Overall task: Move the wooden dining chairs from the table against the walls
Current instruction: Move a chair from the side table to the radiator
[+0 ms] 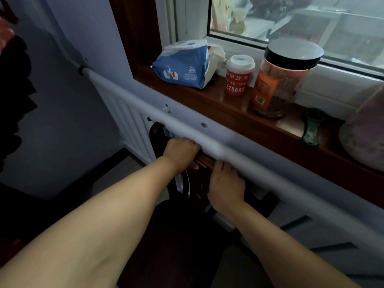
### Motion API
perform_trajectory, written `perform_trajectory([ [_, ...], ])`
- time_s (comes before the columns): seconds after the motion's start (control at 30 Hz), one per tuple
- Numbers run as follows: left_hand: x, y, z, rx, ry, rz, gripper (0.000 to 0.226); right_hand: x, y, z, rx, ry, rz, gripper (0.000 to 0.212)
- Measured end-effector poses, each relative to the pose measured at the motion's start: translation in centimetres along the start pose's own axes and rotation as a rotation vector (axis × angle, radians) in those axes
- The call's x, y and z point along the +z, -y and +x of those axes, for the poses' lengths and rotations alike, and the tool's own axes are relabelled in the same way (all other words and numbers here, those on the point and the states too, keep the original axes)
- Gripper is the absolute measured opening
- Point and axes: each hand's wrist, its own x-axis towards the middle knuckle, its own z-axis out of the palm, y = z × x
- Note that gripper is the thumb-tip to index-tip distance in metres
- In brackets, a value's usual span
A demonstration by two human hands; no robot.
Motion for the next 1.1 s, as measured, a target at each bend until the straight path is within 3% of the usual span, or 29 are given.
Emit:
perform_trajectory([
  [0.5, -0.5, -0.9, -1.0, -0.010, 0.035, 0.016, 0.061, 0.2, -0.2, 0.1, -0.032, -0.019, -0.012, 0.041],
  [0.77, 1.3, -1.0, -0.7, -0.039, -0.012, -0.045, 0.068, 0.7, -0.9, 1.0, -0.063, -0.022, 0.012, 0.041],
  [0.97, 2.5, -1.5, -1.8, -0.055, -0.089, -0.148, 0.066, 0.9, -0.7, 0.0, -0.055, 0.025, 0.024, 0.073],
  [1.1, 2.0, -1.9, -2.4, -0.073, -0.061, -0.192, 0.063, 1.0, -0.1, -0.9, -0.033, 0.070, -0.046, 0.107],
])
